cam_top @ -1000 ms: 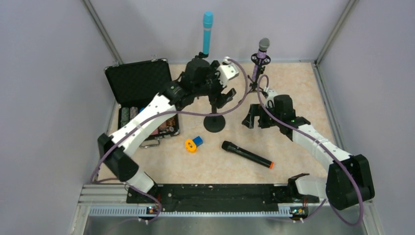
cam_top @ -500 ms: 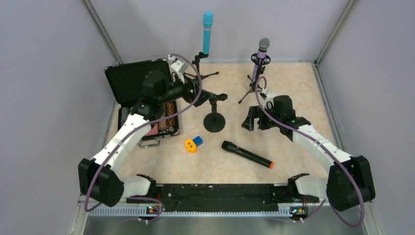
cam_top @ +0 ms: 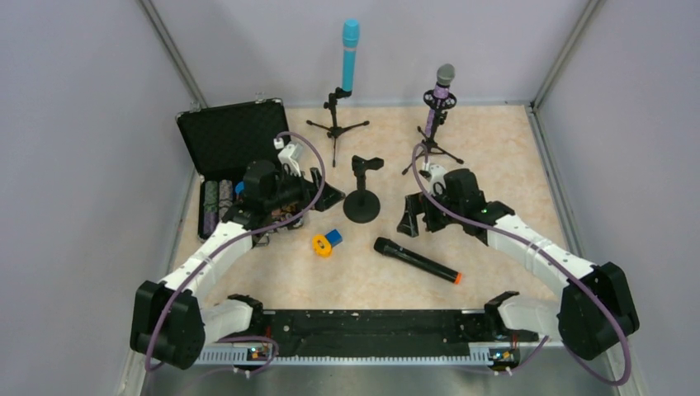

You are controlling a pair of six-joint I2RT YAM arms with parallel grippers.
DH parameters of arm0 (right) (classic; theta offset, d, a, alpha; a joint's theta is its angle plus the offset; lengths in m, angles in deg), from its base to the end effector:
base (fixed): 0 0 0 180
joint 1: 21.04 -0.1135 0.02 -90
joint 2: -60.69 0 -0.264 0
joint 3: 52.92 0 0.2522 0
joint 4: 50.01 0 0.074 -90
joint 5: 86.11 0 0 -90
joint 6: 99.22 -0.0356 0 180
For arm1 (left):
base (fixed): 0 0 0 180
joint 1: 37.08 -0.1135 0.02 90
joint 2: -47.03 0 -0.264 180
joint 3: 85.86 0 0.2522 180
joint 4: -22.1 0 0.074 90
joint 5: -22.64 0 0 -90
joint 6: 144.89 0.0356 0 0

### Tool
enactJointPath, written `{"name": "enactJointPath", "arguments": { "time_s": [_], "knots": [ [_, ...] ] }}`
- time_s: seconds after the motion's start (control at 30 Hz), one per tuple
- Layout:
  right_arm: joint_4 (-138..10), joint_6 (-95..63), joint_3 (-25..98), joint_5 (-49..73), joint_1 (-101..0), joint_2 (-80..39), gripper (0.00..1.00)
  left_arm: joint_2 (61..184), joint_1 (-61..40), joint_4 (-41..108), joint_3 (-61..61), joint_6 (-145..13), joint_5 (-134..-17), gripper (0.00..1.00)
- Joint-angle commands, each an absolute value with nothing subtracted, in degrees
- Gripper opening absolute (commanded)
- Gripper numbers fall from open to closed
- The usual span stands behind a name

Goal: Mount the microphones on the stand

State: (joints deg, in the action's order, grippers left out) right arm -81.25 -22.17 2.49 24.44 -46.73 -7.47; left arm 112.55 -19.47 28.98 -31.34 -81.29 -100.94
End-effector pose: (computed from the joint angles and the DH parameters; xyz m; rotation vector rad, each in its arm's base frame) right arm 0.2154 0.1175 0.2283 -0.4487 2.3587 0.7458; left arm 0.2388 -0.0965 0.2738 0.2744 1.9534 -1.0646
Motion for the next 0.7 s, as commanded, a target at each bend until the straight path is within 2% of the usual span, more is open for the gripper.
{"name": "enactJointPath", "arguments": {
  "time_s": [0.0, 0.17, 0.4, 0.67],
  "knots": [
    [-81.59, -21.18, 1.56, 21.66, -50.88, -4.3, 0.99, 112.02, -19.82, 33.74, -30.49, -76.9, -99.35, 0.95],
    [-82.09, -21.32, 0.14, 19.49, -55.22, -3.61, 0.99, 111.01, -19.76, 39.46, -29.83, -73.87, -97.69, 0.93],
    [-86.55, -21.01, 2.17, 14.52, -61.79, -4.57, 0.99, 108.1, -19.81, 38.48, -31.8, -73.54, -97.76, 0.93],
    [-89.82, -21.2, 2.43, 5.94, -69.23, -4.64, 0.98, 110.74, -19.76, 38.12, -30.46, -73.32, -98.6, 0.92]
  ]
}}
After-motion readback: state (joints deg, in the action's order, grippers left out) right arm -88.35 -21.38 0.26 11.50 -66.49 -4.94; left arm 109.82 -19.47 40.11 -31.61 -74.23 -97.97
